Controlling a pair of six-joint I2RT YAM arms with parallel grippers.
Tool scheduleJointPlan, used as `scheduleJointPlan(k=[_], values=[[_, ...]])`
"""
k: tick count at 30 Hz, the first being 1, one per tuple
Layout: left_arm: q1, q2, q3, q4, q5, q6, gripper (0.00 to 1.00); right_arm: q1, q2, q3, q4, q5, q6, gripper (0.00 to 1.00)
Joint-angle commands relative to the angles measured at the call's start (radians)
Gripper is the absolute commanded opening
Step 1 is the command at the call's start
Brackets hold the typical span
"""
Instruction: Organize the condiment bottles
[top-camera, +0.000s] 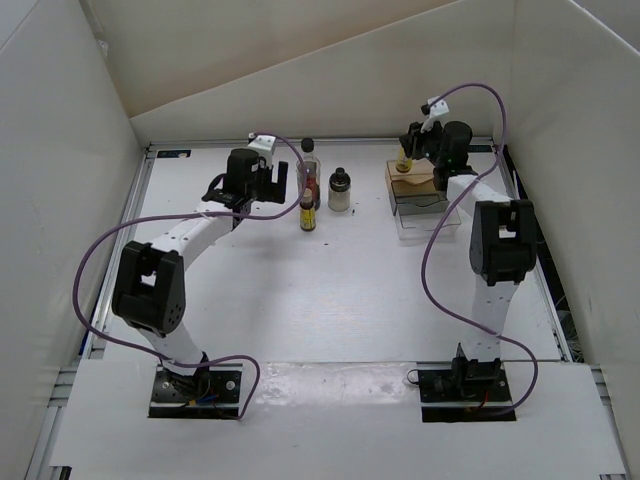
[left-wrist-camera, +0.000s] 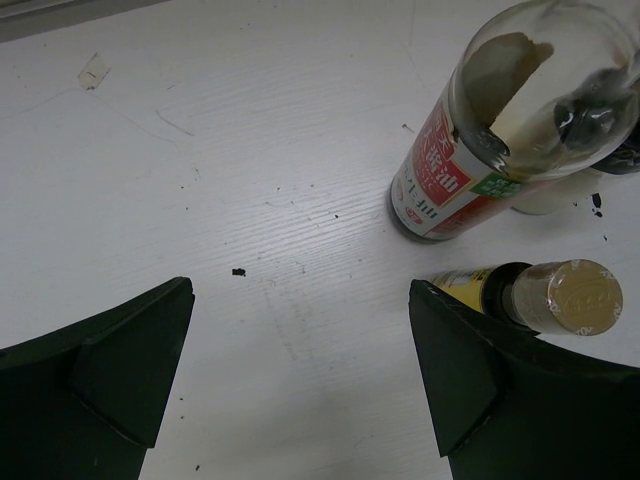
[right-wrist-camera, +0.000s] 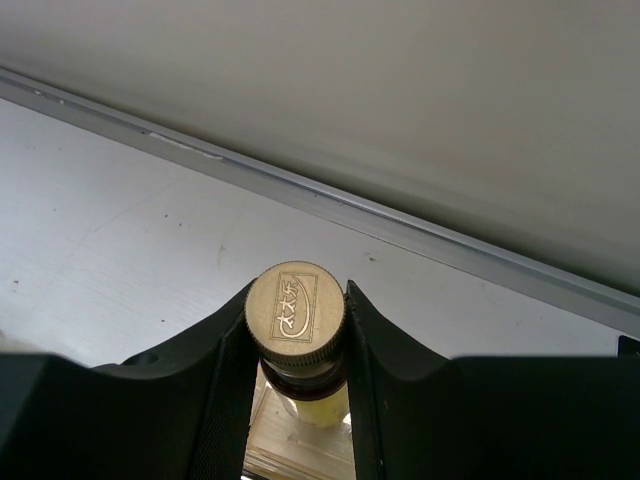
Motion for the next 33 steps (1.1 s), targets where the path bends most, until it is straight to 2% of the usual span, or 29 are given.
scheduleJointPlan(k=[1,18,30,31,33], values=[[0.004,0.006,0.042,-0.002,0.009,0.009,1.00,-0.004,0.007,0.027,0.140,-0.006,0.023,0.00],[0.007,0.038,0.062,-0.010,0.009,0.007,1.00,0.000,0.050,-0.077,0.229,-0.003,0.049,0.00],[0.007,0.028,0.041,-0.004,0.003,0.007,1.00,0.004,0.048,-0.125,0.227,-0.002,0.047,0.00],[0.007,0.026,0.041,-0.007,0.003,0.007,1.00,0.003,0.045,-0.123,0.221,-0.006,0.049,0.13],[0.007,0.024,0.039,-0.005,0.003,0.009,1.00,0.006,0.039,-0.131,0.223,0.000,0.046,0.31]])
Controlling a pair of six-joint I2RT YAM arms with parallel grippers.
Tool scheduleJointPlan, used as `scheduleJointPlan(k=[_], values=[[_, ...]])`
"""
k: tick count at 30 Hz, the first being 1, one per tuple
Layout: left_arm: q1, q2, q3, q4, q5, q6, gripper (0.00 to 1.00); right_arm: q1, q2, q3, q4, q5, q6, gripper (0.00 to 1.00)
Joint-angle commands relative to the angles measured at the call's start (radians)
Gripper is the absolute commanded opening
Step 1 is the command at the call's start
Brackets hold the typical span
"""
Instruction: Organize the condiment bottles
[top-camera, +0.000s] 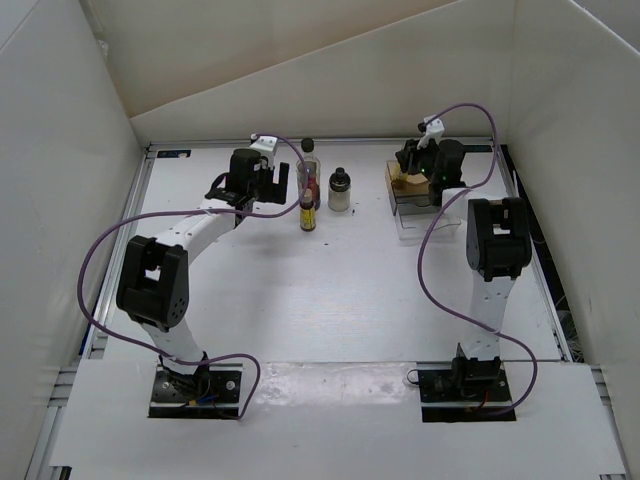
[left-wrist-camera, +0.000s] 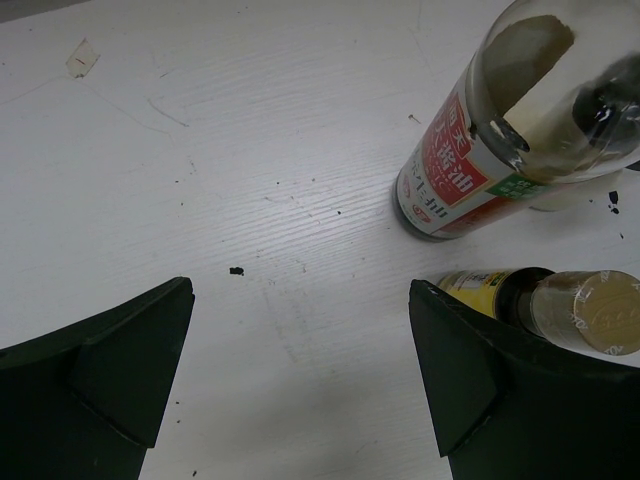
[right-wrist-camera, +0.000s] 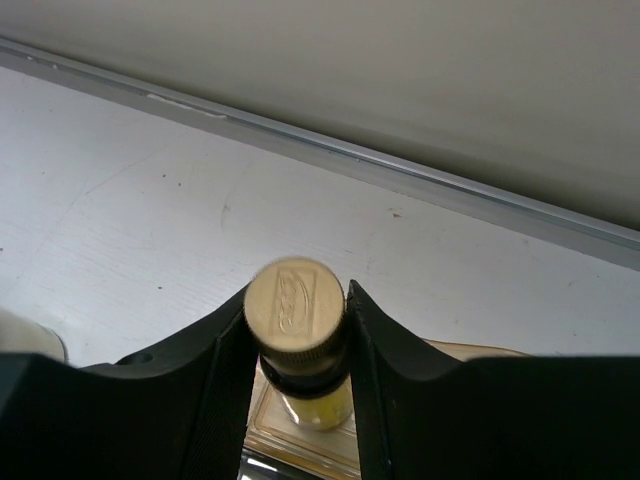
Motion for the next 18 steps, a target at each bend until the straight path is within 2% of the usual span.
scheduleJointPlan(k=[1,6,14,18], values=[[0.005,-0.024,0.013,0.007,0.003,0.007,1.00,0.011,-0.025,-0.012,0.057,0.008,-0.004,0.43],[0.003,-0.034,0.005,0.010,0.005,0.009,1.00,0.008,-0.051,-0.025,0.051,0.020,-0.012,0.61],[0.005,-0.064,-0.027,0.024,0.005,0.005,1.00,0.029,-0.156,-0.122,0.069,0.077,-0.053,0.62],[0.003,-0.089,-0.041,0.030,0.009,-0.002,1.00,0.040,-0.275,-0.176,0.060,0.098,-0.092,0.63]])
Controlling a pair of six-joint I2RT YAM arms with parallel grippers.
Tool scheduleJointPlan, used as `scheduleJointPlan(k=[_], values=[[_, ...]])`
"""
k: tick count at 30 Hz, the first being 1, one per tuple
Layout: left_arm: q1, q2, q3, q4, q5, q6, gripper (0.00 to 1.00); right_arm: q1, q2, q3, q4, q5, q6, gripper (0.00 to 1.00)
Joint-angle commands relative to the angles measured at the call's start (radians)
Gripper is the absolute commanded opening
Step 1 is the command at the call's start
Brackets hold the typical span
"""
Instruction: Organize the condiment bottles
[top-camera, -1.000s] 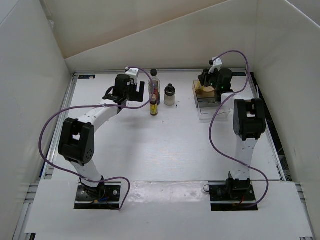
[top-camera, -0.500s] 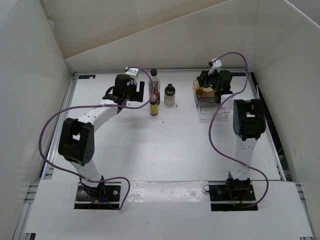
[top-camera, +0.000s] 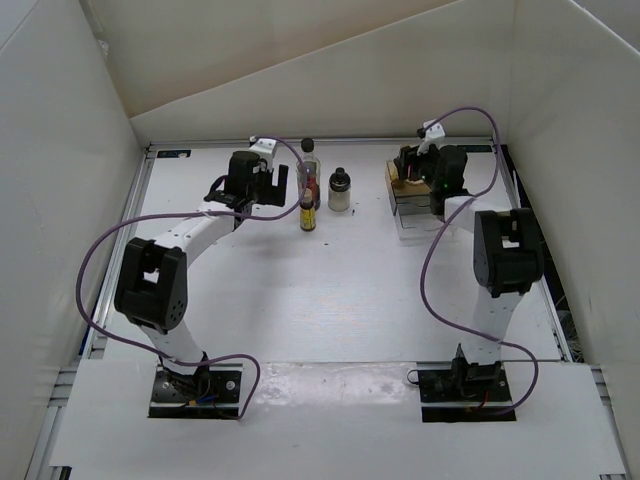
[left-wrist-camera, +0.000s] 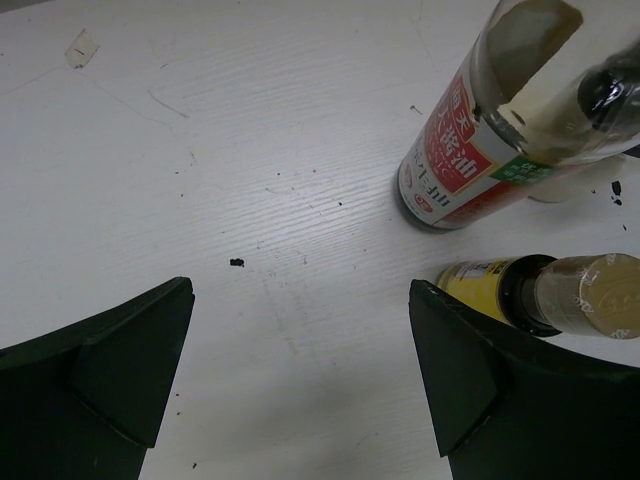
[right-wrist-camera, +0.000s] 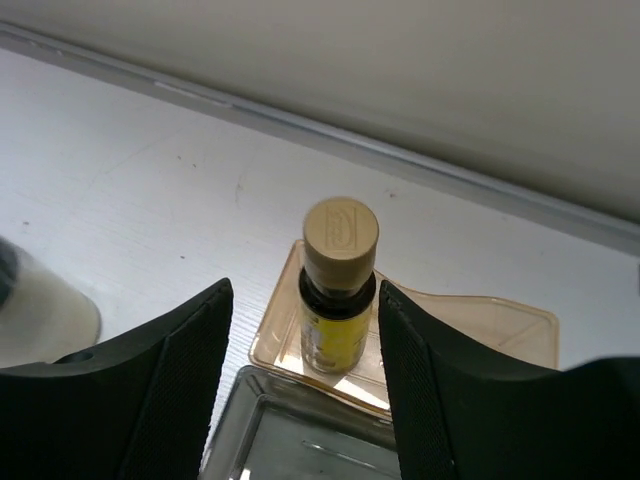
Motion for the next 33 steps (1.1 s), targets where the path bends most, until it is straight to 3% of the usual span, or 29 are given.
scheduleJointPlan(k=[1,7,13,21,33], values=[[0.004,-0.082,-0.018,0.025,0.008,-0.004,1.00,0.015,-0.143,-0.032,0.055,0.037,-0.048,0.63],[0.003,-0.107,-0.046,0.042,0.017,-0.027,1.00,0.047,-0.322,-0.110,0.001,0.008,-0.046,0.65],[0.003,-0.113,-0.062,0.059,0.026,-0.044,1.00,0.155,-0.398,-0.156,-0.056,-0.070,-0.039,0.65],[0.004,-0.136,-0.098,0.060,0.011,-0.034,1.00,0.257,-0.290,-0.140,-0.033,-0.125,-0.024,0.65],[0.024,-0.121,-0.092,0.060,0.009,-0.029,1.00,0.263,-0.045,0.005,-0.007,-0.190,0.033,0.65]])
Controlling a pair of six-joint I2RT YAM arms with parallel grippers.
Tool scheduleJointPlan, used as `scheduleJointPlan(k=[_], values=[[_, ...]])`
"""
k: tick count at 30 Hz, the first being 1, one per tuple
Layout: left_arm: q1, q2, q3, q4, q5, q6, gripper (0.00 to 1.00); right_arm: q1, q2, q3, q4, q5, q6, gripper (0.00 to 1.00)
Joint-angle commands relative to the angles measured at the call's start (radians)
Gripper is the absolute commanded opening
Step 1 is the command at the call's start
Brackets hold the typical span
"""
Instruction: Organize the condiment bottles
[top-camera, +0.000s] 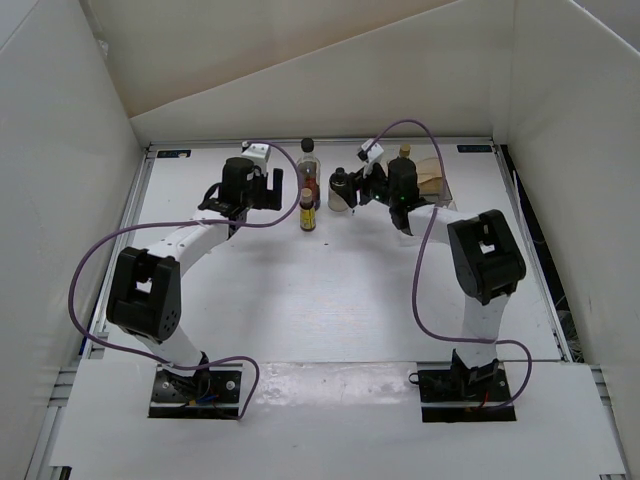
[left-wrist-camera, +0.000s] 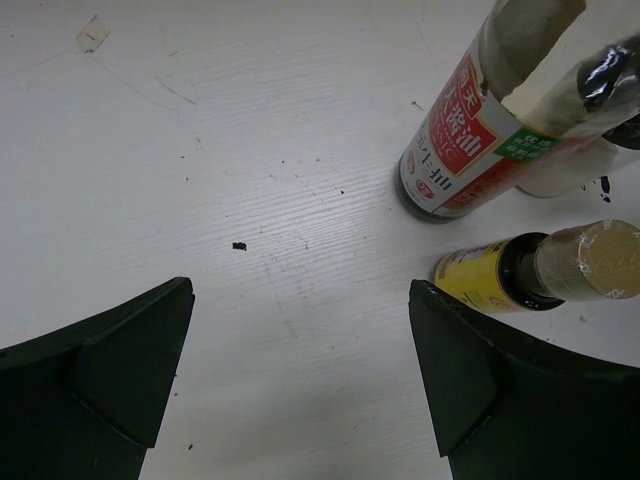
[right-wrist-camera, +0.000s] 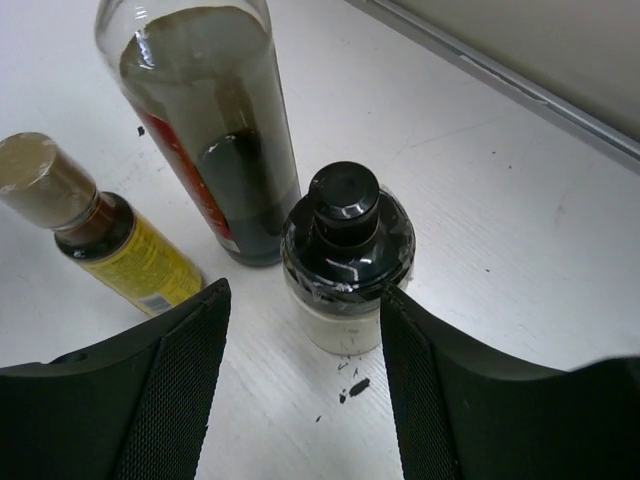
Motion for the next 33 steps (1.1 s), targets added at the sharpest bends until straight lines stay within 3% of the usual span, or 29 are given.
scheduleJointPlan(k=[1,13,22,25,28,29,30,33], values=[[0.011,-0.039,0.007,0.007,0.005,0.002,1.00,-0.007,0.036,0.086,0.051,-0.034,0.028,0.65],[0.029,0.000,0.035,-0.003,0.012,0.005,1.00,-0.008,0.147,0.240,0.013,-0.058,0.042,0.65],[0.035,0.013,0.043,-0.010,0.013,0.004,1.00,0.000,0.191,0.257,0.001,-0.066,0.052,0.63],[0.038,0.017,0.043,-0.011,0.013,0.004,1.00,-0.003,0.191,0.249,-0.001,-0.063,0.049,0.55],[0.038,0.020,0.044,-0.010,0.016,0.001,1.00,-0.008,0.181,0.240,0.001,-0.063,0.049,0.29],[0.037,0.018,0.046,-0.013,0.019,0.001,1.00,-0.011,0.179,0.234,0.002,-0.058,0.049,0.08],[0.040,0.021,0.049,-0.011,0.019,0.001,1.00,-0.011,0.161,0.223,0.004,-0.055,0.045,0.00],[0.038,0.020,0.049,-0.010,0.022,-0.005,1.00,-0.014,0.138,0.191,0.010,-0.054,0.033,0.00]])
